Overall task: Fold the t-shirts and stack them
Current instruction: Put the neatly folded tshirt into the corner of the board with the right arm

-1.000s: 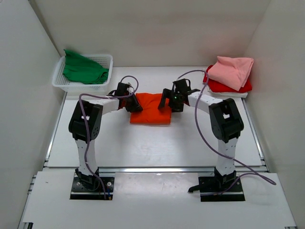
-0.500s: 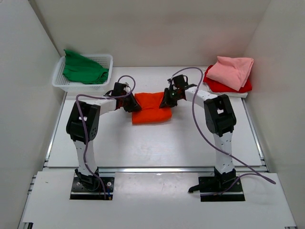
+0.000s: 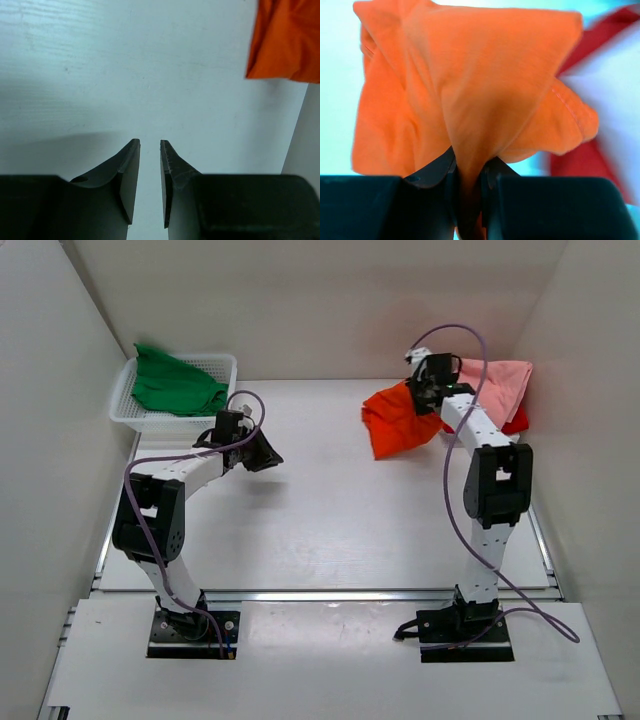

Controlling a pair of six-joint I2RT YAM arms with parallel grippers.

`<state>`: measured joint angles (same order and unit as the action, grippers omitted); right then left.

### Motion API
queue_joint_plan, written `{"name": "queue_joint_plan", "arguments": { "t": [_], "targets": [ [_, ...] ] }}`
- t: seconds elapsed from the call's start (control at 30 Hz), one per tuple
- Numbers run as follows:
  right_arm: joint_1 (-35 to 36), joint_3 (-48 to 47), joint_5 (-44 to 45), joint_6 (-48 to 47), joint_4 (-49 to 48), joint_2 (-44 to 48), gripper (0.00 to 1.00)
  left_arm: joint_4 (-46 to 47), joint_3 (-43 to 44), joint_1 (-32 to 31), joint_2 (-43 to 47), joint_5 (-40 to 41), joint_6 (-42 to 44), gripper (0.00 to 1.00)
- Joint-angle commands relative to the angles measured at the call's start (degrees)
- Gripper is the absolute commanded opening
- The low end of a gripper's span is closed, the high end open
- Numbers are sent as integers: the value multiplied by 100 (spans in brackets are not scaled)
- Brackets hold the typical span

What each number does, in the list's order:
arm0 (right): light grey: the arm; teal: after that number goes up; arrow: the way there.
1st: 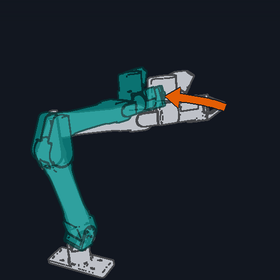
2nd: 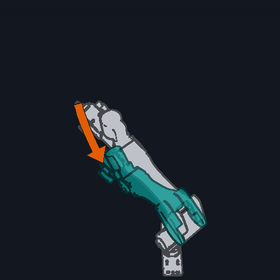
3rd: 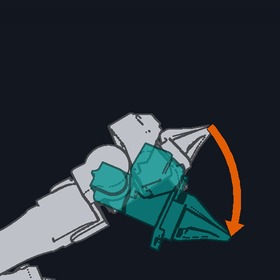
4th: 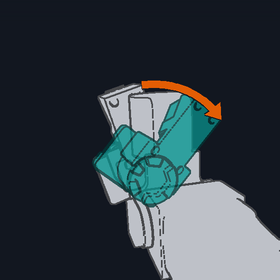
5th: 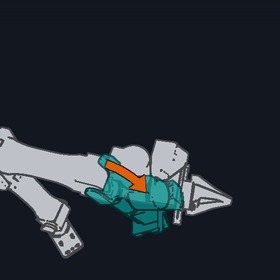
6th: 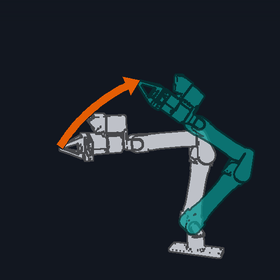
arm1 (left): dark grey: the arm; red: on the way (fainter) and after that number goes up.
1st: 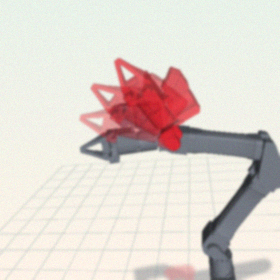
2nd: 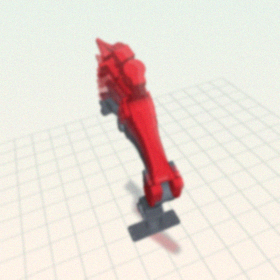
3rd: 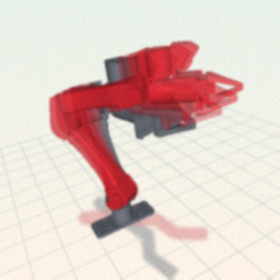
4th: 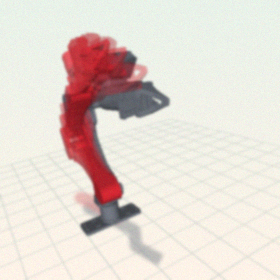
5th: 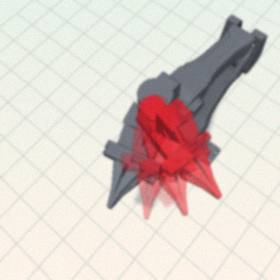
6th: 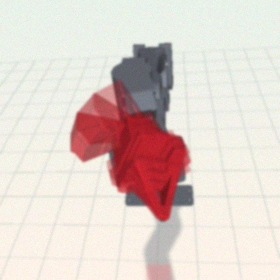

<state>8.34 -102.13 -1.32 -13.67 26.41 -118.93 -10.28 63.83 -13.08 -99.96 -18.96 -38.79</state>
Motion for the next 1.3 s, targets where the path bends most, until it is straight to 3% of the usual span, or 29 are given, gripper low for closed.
{"name": "queue_joint_plan", "arguments": {
  "t": [0.0, 0.2, 0.37, 0.53, 0.7, 0.83, 1.0, 1.17, 1.27],
  "targets": [
    [-595, -26, 194, -593, -917, 678, 0, -106, -125, -1, 144, -99, 187, 34],
    [-1474, -79, -719, -382, -1815, 977, 0, -184, -135, -72, 47, -73, 327, 35],
    [-1870, -747, -1177, -426, -1999, 548, 1, -281, -213, -107, -6, 15, 398, 34],
    [-2143, -1940, -1195, -417, -1474, -164, 1, -378, -178, -107, -50, 59, 477, 34],
    [-2398, -2137, -1283, -163, -1437, -587, 0, -405, -134, -142, -208, 68, 477, 35],
    [-2529, -1872, -1125, 74, -1473, -806, 0, -369, -108, -177, -313, 77, 460, 35],
    [-2653, -2337, -897, 523, -998, -1509, 0, -317, -46, -230, -463, 59, 433, 35],
    [-2416, -2679, 806, 260, -937, -2114, 0, -325, -116, -239, -498, 94, 451, 35],
    [-2503, -3014, 844, 452, -779, -2449, 0, -343, -135, -239, -516, 103, 468, 35]
  ]
}}
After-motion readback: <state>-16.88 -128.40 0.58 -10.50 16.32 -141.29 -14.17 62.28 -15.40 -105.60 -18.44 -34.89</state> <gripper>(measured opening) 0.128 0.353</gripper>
